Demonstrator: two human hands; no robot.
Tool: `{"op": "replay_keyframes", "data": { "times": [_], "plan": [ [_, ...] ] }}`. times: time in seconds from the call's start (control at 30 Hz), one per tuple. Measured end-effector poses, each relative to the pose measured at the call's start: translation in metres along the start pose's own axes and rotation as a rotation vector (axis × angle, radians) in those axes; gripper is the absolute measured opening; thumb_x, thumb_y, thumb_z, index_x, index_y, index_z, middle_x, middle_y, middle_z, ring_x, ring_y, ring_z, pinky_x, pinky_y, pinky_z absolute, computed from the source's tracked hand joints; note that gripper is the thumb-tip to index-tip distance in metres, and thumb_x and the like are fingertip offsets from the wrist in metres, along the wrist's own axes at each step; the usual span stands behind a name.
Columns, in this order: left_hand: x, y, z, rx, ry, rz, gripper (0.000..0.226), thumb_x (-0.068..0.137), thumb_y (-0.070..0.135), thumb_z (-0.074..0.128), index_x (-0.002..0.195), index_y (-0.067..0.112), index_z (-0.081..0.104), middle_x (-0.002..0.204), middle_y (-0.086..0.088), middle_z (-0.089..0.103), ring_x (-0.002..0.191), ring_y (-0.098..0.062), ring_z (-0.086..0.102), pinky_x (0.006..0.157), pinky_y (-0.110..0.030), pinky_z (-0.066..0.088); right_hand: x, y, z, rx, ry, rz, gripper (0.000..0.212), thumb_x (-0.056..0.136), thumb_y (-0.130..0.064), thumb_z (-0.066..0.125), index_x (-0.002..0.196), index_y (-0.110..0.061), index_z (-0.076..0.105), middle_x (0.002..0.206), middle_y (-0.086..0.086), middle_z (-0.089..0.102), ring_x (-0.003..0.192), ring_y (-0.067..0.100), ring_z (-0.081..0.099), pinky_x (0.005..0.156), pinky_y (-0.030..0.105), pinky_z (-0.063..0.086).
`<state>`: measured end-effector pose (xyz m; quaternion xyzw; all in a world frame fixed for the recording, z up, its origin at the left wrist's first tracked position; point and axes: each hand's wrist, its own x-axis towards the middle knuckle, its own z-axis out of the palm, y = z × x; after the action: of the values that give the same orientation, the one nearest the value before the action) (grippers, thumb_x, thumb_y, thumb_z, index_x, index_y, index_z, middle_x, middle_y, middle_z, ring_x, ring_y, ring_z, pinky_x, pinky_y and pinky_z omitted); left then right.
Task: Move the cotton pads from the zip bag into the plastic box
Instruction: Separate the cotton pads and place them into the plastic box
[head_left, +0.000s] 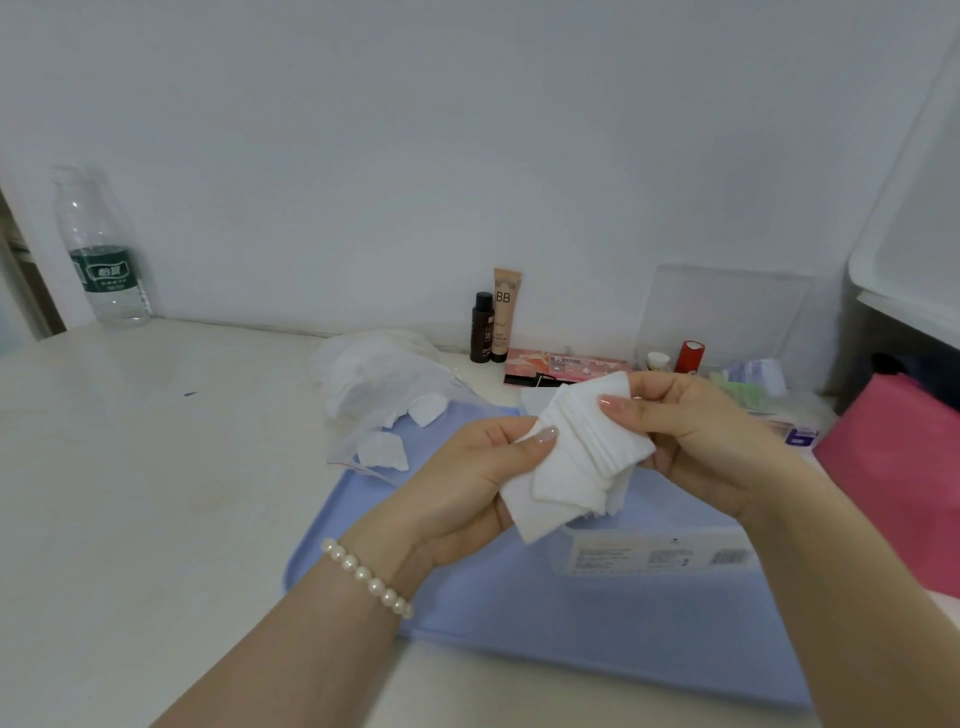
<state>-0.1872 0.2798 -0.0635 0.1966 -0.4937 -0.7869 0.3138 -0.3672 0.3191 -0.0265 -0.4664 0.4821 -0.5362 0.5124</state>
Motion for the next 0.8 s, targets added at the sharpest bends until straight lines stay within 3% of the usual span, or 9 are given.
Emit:
{"op": "replay_keyframes", "data": {
  "times": [0.1,0.2,0.23,0.33,0.47,0.53,0.63,0.8],
  "plan": [
    [0.0,0.0,-0.001,0.027,-0.014,0.018,0.021,0.083,0.005,0.053,0.099,0.001,0.066,0.09,-0.011,0.072,0.081,-0.019,0.069,0.075,-0.029,0.056,0.001,0.001,-0.003,0.068,-0.022,0.021,0.03,0.063,-0.016,0.072,0.09,-0.004,0.073,0.089,0.009,0.073,0.077,0.017,0.07,0.062,0.026,0.057],
    [0.0,0.0,-0.002,0.05,0.015,0.021,0.019,0.086,-0.005,0.051,0.099,-0.002,0.065,0.089,-0.012,0.072,0.079,-0.019,0.069,0.07,-0.028,0.057,0.002,0.004,-0.004,0.063,-0.075,0.027,0.058,0.042,-0.028,0.091,0.093,-0.005,0.074,0.097,0.013,0.072,0.084,0.02,0.07,0.064,0.027,0.057],
    [0.001,0.0,-0.003,0.059,0.026,0.025,0.019,0.083,-0.006,0.055,0.099,-0.004,0.065,0.088,-0.012,0.071,0.079,-0.02,0.069,0.068,-0.028,0.057,0.002,0.005,-0.003,0.049,-0.078,0.028,0.059,0.042,-0.029,0.091,0.093,-0.004,0.074,0.097,0.014,0.072,0.084,0.021,0.07,0.063,0.027,0.056],
    [0.002,0.0,-0.005,0.058,0.045,0.003,0.033,0.069,0.001,0.058,0.1,-0.004,0.066,0.093,-0.014,0.071,0.083,-0.022,0.068,0.069,-0.029,0.056,0.001,0.004,0.0,-0.037,-0.039,0.019,0.037,0.06,-0.018,0.075,0.093,-0.001,0.072,0.093,0.014,0.072,0.082,0.024,0.068,0.064,0.029,0.058],
    [0.001,0.002,-0.005,0.04,0.033,-0.019,0.03,0.071,-0.004,0.056,0.099,-0.007,0.065,0.095,-0.016,0.069,0.083,-0.023,0.068,0.066,-0.029,0.055,-0.001,0.003,0.007,-0.186,0.008,-0.004,0.03,0.059,-0.018,0.07,0.086,-0.006,0.073,0.093,0.017,0.07,0.087,0.029,0.062,0.081,0.044,0.05],
    [0.0,0.002,-0.005,0.045,0.036,-0.019,0.021,0.079,-0.011,0.051,0.093,-0.006,0.066,0.086,-0.013,0.07,0.075,-0.02,0.068,0.061,-0.027,0.055,-0.002,0.001,0.011,-0.233,0.037,-0.014,0.022,0.054,-0.023,0.072,0.073,-0.014,0.075,0.084,0.012,0.07,0.082,0.026,0.06,0.075,0.041,0.047],
    [0.001,0.002,-0.005,0.048,0.041,-0.02,0.023,0.082,-0.013,0.047,0.089,-0.005,0.067,0.081,-0.012,0.071,0.071,-0.019,0.069,0.06,-0.026,0.055,-0.001,0.001,0.013,-0.283,0.071,-0.028,0.02,0.053,-0.027,0.073,0.07,-0.016,0.074,0.075,0.005,0.069,0.073,0.02,0.057,0.063,0.033,0.043],
    [0.002,0.001,-0.005,0.029,0.051,-0.019,0.028,0.085,-0.014,0.042,0.085,-0.004,0.068,0.078,-0.012,0.071,0.069,-0.019,0.069,0.058,-0.025,0.055,-0.002,0.001,0.016,-0.376,0.13,-0.089,0.006,0.073,-0.01,0.073,0.074,-0.014,0.069,0.06,-0.005,0.065,0.058,0.011,0.054,0.05,0.023,0.038]
  ]
}}
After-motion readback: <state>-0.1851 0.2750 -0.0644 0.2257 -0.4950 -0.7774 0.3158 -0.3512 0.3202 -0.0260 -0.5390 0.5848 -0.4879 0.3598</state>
